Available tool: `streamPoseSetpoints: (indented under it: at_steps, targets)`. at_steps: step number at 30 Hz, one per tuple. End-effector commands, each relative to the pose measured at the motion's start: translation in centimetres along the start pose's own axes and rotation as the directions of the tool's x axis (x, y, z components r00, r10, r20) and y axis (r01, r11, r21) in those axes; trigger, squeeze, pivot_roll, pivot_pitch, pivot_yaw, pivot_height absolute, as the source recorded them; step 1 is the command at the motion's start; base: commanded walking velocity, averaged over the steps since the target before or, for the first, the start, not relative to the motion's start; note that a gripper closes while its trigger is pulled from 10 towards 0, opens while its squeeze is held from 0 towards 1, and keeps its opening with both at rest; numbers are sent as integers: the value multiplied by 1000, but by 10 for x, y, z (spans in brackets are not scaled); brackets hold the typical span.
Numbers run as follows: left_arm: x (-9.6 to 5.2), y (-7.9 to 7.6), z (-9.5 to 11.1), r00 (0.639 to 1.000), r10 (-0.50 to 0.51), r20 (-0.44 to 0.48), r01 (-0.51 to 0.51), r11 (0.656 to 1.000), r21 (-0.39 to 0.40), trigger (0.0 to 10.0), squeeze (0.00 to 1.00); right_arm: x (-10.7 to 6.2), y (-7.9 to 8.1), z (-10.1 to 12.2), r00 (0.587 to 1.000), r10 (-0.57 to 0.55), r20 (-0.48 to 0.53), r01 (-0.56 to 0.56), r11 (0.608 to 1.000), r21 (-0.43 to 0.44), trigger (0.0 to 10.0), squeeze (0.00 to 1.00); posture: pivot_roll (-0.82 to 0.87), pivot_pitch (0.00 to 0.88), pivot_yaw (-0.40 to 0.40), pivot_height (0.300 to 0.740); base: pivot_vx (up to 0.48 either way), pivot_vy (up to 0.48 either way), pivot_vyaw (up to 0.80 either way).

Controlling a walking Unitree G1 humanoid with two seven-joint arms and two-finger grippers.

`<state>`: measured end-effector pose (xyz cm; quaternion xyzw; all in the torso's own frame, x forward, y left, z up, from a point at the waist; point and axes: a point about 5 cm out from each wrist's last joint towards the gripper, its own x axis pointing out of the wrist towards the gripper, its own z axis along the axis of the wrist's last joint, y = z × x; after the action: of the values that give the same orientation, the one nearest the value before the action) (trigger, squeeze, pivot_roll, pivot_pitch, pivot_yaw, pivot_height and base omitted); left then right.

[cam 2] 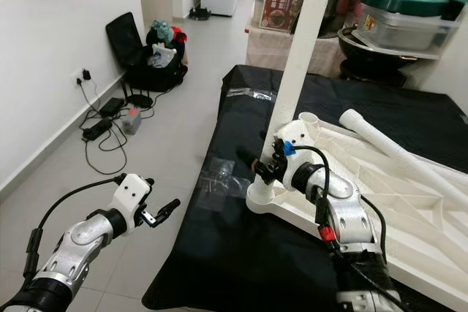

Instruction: Building children table

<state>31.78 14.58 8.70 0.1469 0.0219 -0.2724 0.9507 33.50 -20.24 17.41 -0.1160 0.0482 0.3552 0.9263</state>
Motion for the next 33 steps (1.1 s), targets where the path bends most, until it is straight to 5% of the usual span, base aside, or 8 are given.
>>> streamPoseSetpoints:
  at_steps: [1,7,8,11,23,25,27,33]
  targets:
    - [0,0,0,1000,-4,-4,4,1000,11,10000,0,7,4,-4,998,57,-33,-58,998,-16,10000,0,109,0,-101,740,0,0,0]
    - [-2,0,-1,1000,2,-4,-2,1000,11,10000,0,16,1,3,999,48,-5,-48,999,-7,10000,0,123,0,-110,740,0,0,0]
    - [-2,1,-1,1000,3,-5,-3,1000,12,10000,0,19,0,6,998,52,23,-52,999,-3,1490,0,126,0,-111,740,0,0,0]
    - [-3,1,-1,1000,4,-5,-4,1000,12,10000,0,21,-3,9,998,29,58,-29,1000,10,0,0,123,0,-108,740,0,0,0]
    - [0,0,0,1000,-4,-3,4,1000,11,10000,0,16,-19,19,917,-347,194,327,936,128,0,0,96,0,-92,740,0,0,0]
    - [1,-1,0,1000,-8,-3,8,1000,9,10000,0,8,-23,12,808,-570,148,534,816,224,0,0,95,0,-90,740,0,0,0]
    - [1,-1,0,1000,-8,-3,8,1000,9,10000,0,8,-23,12,808,-570,148,534,816,224,0,0,95,0,-90,740,0,0,0]
    - [0,0,-1,1000,-5,-6,5,1000,9,10000,0,-15,-16,-10,557,-830,-25,812,538,226,0,0,90,0,-81,740,0,0,0]
